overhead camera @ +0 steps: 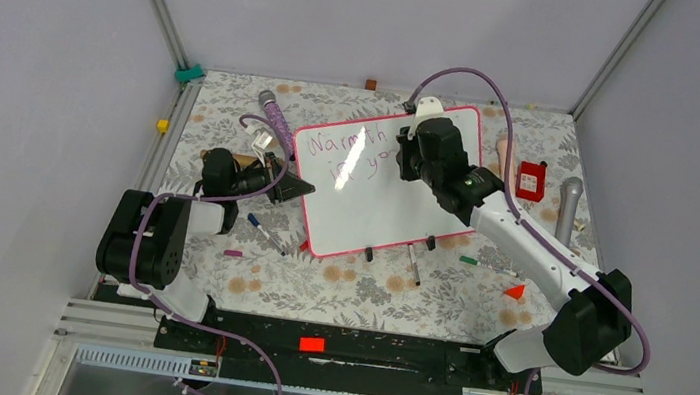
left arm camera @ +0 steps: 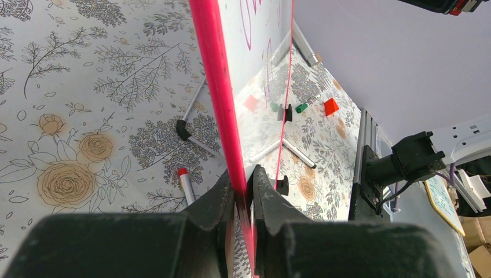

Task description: Write a sentence on the whiteboard

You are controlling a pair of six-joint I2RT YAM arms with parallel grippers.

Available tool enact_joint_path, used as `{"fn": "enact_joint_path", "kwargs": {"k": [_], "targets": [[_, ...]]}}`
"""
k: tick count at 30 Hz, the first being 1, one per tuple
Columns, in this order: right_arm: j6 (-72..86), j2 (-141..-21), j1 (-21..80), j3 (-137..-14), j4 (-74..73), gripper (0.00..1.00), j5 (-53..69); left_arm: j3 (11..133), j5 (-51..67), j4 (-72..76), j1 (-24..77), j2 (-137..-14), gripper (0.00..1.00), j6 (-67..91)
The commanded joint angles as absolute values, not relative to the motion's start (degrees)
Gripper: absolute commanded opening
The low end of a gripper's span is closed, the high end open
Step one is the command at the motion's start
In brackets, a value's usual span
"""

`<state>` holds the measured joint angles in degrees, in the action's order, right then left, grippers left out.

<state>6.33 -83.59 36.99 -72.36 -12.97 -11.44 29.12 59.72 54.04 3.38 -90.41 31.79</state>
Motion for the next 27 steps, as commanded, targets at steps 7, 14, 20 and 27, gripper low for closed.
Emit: {"fn": "enact_joint_path", "kwargs": {"k": [7, 14, 20, 27], "targets": [[8.1, -81.0, 36.6, -67.3, -11.1, 0.00, -11.3, 28.5, 55.4, 53.3, 3.5, -90.9, 0.00, 23.6], [7.4, -80.9, 36.6, -67.9, -11.1, 0.00, -14.3, 28.5, 55.3, 53.3, 3.5, -90.9, 0.00, 23.6], [6.9, -82.7, 36.6, -70.5, -11.8, 0.00, -16.4, 28.5, 55.3, 53.3, 3.5, -90.9, 0.00, 23.6], [6.7, -84.5, 36.1, -72.8, -11.8, 0.00, -16.3, 28.6, 55.3, 53.3, 3.5, -90.9, 0.00, 23.6]]}}
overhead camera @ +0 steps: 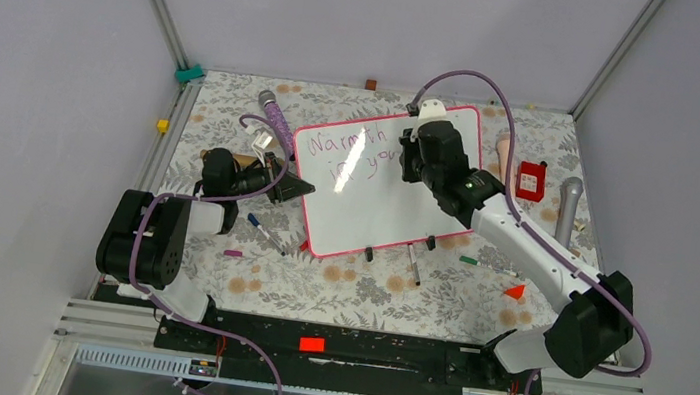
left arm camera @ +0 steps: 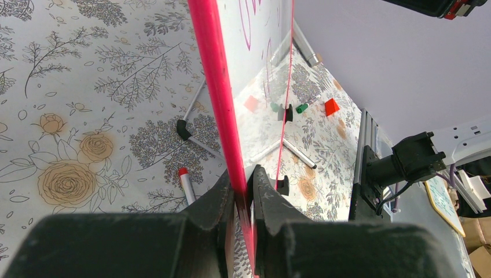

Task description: Write a sentence on the whiteboard

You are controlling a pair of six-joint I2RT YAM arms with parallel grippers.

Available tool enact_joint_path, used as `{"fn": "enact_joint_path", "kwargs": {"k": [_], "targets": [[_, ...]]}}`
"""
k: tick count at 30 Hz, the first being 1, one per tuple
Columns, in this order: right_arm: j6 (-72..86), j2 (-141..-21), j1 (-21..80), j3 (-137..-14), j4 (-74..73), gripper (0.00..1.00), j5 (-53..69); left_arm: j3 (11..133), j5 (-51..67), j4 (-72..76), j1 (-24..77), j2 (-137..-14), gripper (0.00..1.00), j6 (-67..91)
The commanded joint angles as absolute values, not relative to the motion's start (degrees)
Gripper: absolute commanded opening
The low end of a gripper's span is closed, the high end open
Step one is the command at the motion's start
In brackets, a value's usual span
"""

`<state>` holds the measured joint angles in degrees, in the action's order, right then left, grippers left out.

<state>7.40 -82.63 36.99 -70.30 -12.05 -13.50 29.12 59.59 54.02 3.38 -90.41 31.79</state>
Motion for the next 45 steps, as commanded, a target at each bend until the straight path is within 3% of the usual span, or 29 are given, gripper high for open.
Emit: {"fn": "enact_joint_path", "kwargs": {"k": [1, 24, 45], "targets": [[6.8, -84.6, 36.2, -73.1, -11.9, 0.00, -16.3, 28.6, 55.3, 53.3, 3.5, -90.9, 0.00, 23.6], [8.3, -80.6, 35.9, -67.2, -12.8, 0.00, -14.0, 28.4, 55.3, 53.4, 3.5, -90.8, 0.00, 23.6], [7.2, -78.6, 34.6, -70.0, -12.4, 0.00, -14.3, 28.6, 55.3, 53.2, 3.5, -91.0, 0.00, 23.7]]}}
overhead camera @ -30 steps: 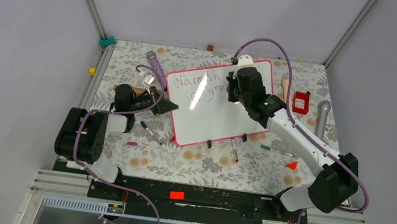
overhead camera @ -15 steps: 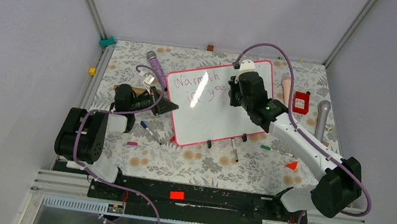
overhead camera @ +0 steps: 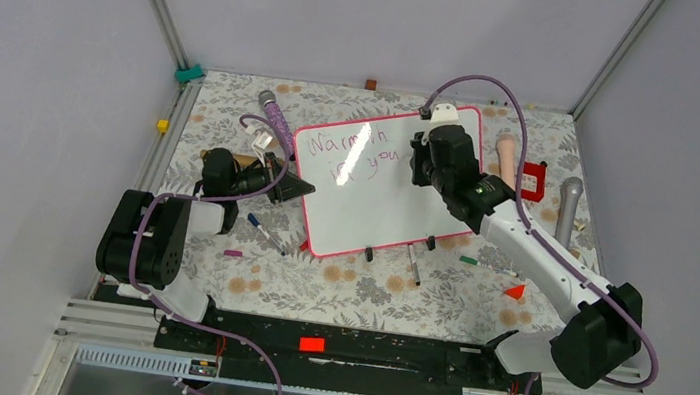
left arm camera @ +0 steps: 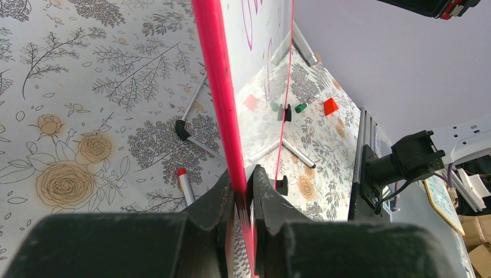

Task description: Write a sentence on the whiteboard

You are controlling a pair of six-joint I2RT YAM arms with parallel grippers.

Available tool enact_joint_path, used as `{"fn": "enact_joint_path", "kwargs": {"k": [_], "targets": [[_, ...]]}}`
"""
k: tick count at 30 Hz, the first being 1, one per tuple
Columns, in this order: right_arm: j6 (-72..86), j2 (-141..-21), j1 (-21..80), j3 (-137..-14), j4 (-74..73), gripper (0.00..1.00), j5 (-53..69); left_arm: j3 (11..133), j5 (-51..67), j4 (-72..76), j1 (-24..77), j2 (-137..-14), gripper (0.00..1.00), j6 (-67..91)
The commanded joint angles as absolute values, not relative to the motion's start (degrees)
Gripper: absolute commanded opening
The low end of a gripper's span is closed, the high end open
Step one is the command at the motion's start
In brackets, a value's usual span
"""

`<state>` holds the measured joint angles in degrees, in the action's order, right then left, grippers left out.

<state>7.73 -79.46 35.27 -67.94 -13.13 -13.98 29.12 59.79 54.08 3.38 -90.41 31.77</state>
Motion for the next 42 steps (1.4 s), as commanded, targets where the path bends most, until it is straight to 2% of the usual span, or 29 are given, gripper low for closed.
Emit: {"fn": "enact_joint_path", "kwargs": {"k": [1, 23, 42], "targets": [[7.2, -78.9, 34.6, -70.4, -12.5, 0.00, -14.3, 28.6, 55.4, 53.2, 3.5, -91.0, 0.00, 23.7], [6.9, -84.2, 34.0, -74.2, -12.4, 0.00, -15.1, 28.6, 55.4, 53.2, 3.5, -91.1, 0.00, 23.7], [8.5, -79.7, 34.0, -65.5, -12.4, 0.00, -13.9, 28.5, 55.5, 53.5, 3.5, -91.0, 0.00, 23.8]]}}
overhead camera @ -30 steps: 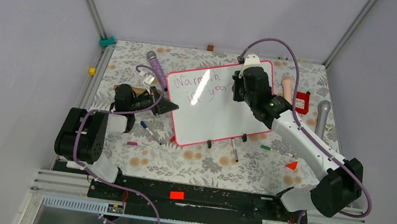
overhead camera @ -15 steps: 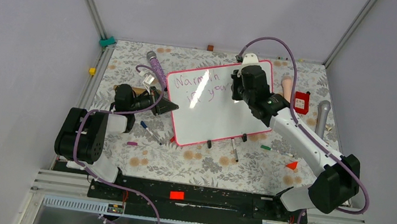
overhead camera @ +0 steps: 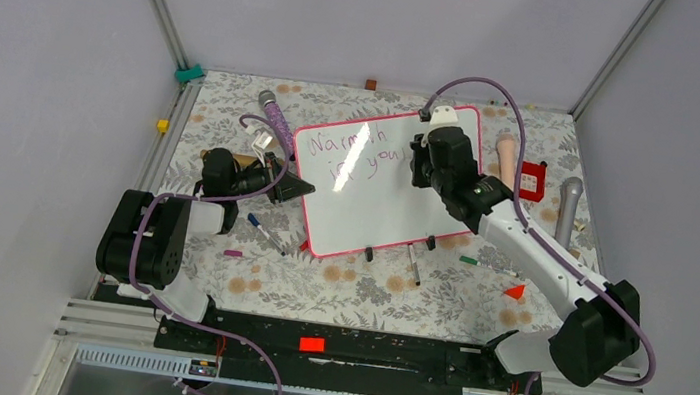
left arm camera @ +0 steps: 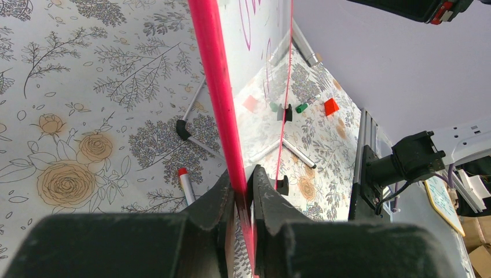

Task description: Write a sentence on the whiteboard

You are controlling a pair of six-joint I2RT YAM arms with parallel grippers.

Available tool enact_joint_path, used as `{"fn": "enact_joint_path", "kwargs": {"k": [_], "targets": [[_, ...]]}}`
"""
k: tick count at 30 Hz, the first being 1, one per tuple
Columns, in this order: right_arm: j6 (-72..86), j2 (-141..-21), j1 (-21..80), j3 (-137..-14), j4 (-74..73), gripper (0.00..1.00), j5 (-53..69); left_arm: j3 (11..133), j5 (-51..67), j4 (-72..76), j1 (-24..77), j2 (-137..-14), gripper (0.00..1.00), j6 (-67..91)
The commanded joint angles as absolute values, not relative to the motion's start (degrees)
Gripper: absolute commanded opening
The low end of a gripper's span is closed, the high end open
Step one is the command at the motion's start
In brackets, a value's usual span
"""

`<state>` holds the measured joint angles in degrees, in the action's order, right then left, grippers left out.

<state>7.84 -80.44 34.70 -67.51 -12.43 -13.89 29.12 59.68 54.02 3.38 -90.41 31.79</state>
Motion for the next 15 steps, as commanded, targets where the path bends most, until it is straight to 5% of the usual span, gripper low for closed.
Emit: {"fn": "enact_joint_path", "kwargs": {"k": [1, 15], "targets": [[8.5, -79.5, 34.0, -65.2, -12.3, 0.00, -13.8, 28.5, 55.5, 53.5, 3.4, -91.0, 0.00, 23.9], [8.0, -83.2, 33.9, -69.8, -11.6, 0.00, -14.1, 28.4, 55.4, 53.5, 3.5, -90.9, 0.00, 23.9]]}}
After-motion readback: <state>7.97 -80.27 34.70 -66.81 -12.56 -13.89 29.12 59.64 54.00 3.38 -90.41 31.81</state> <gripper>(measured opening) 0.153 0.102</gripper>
